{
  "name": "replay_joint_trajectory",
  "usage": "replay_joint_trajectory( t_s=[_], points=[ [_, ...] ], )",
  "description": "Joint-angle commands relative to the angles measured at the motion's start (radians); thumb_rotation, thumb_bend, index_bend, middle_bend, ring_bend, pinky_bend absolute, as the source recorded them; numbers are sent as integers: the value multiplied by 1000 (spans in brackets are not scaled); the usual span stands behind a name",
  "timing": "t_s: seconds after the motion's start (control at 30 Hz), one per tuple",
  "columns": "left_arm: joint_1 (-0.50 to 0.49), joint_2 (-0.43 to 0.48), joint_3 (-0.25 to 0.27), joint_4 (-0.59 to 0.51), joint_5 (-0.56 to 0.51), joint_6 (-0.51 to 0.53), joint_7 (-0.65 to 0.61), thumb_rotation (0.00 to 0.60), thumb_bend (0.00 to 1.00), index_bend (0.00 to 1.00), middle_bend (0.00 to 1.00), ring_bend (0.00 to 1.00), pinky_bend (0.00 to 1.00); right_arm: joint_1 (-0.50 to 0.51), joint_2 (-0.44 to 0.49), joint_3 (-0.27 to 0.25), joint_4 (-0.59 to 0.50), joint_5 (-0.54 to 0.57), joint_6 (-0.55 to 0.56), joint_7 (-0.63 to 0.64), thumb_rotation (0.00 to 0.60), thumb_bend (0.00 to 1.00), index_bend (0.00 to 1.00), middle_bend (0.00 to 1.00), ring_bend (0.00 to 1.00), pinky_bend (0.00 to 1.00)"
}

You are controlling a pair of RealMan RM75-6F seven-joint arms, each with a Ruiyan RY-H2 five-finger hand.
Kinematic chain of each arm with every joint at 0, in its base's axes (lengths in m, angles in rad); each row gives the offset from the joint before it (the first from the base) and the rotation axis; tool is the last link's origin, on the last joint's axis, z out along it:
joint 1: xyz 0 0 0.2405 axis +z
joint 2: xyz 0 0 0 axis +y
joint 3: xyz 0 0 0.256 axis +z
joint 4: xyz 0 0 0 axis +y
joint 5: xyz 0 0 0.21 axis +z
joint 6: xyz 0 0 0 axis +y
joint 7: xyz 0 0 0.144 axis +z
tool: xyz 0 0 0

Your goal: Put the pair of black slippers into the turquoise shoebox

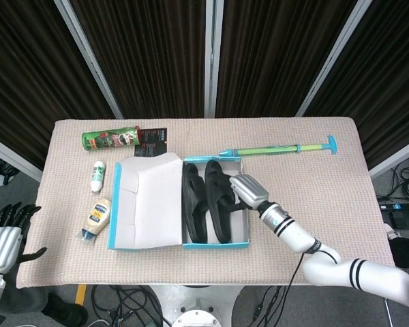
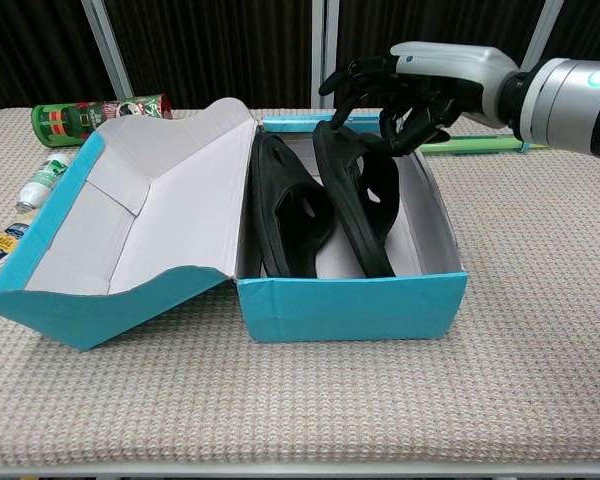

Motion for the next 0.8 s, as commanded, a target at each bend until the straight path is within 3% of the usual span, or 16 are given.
replay_joint_trajectory(
  t_s=[0.03,0.57,0.8],
  points=[
    [1,-1,1,1,-1,-1,-1,600,29,165,120,41,33,10,-16,0,11,15,-11,-13,600,401,157,256,644,902],
    [0,-5,-1,4,-3,-2,-3,600,29,165,120,41,33,49,-69,-31,85,158,-83,-166,600,410,157,268,644,901],
    [2,-8,1,9,-5,-5,-6,600,29,165,120,41,33,56,-85,-53,96,172,-97,-210,600,409,157,268,644,902]
  ],
)
